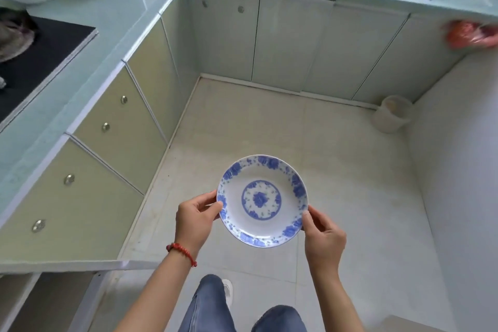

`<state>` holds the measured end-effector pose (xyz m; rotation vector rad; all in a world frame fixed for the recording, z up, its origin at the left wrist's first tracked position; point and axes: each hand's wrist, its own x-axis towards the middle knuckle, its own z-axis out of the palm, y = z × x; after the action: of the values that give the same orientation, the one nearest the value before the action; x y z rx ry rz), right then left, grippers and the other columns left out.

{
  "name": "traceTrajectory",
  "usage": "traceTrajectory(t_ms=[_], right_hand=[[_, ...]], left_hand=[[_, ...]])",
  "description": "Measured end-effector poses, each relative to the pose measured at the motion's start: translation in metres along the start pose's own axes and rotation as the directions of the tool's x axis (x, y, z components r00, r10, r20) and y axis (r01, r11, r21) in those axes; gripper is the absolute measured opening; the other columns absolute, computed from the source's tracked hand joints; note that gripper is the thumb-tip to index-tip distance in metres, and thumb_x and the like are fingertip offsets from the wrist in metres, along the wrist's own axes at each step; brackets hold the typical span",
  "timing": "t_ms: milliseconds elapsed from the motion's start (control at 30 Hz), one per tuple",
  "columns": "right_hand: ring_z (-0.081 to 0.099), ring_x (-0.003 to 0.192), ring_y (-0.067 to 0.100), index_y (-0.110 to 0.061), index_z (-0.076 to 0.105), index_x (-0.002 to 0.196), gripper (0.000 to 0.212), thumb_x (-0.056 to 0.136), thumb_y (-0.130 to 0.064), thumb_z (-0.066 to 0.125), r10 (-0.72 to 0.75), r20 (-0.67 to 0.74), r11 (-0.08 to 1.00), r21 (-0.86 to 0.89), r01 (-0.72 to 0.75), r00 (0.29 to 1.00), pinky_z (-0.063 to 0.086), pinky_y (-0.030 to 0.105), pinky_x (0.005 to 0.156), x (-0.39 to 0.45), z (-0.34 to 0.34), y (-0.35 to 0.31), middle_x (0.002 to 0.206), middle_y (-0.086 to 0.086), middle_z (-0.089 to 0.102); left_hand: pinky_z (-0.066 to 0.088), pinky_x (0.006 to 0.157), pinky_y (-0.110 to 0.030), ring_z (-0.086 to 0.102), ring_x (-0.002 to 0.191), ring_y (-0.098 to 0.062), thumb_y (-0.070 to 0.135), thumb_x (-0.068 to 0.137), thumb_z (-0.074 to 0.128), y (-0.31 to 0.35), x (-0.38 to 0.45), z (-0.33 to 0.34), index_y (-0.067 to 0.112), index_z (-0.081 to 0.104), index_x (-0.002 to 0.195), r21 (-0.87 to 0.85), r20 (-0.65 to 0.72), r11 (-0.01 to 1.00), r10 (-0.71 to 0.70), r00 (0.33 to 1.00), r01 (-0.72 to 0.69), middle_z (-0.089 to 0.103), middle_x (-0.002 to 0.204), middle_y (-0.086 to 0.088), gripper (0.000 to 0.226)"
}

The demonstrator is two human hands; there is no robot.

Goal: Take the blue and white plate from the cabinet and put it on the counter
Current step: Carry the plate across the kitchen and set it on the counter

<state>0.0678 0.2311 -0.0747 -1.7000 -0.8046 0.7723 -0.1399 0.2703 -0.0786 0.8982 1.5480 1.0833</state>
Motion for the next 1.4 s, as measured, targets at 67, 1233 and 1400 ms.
traceTrajectory(t_ms=[67, 1233, 1400], right_hand=[[0.069, 0.074, 0.017, -0.041, 0.067, 0.077, 0.031, 0.079, -0.01, 0.066, 0.008, -0.023, 1.0, 0.015, -0.007, 1.0, 0.058, 0.027, 0.065, 0.022, 0.009, -0.011, 0.075, -0.016, 0.07], [0.068, 0.073, 0.02, -0.038, 0.068, 0.073, 0.03, 0.077, -0.008, 0.067, -0.043, -0.096, 0.997, 0.064, 0.049, 0.994, 0.057, 0.037, 0.07, 0.572, 0.121, -0.151, 0.075, -0.008, 0.071], [0.068, 0.074, 0.017, -0.037, 0.068, 0.074, 0.028, 0.077, -0.009, 0.067, -0.046, -0.09, 0.997, 0.056, 0.051, 0.995, 0.056, 0.033, 0.07, 0.638, 0.16, -0.174, 0.076, -0.008, 0.071]], left_hand=[[0.053, 0.057, -0.013, 0.069, 0.072, -0.004, -0.005, 0.077, 0.062, 0.019, 0.026, 0.01, 0.007, 0.068, 0.099, 0.003, 0.02, 1.0, 0.015, 1.0, -0.015, 0.071, 0.082, 0.008, 0.025], [0.053, 0.055, -0.012, 0.068, 0.065, -0.001, -0.011, 0.078, 0.057, 0.247, 0.47, 0.316, 0.005, 0.069, 0.096, -0.086, 0.07, 0.991, 0.112, 0.991, -0.106, 0.071, 0.085, -0.001, 0.026], [0.053, 0.055, -0.013, 0.068, 0.066, -0.003, -0.011, 0.077, 0.058, 0.276, 0.542, 0.332, 0.01, 0.071, 0.091, -0.099, 0.084, 0.99, 0.105, 0.991, -0.097, 0.073, 0.074, 0.011, 0.029]])
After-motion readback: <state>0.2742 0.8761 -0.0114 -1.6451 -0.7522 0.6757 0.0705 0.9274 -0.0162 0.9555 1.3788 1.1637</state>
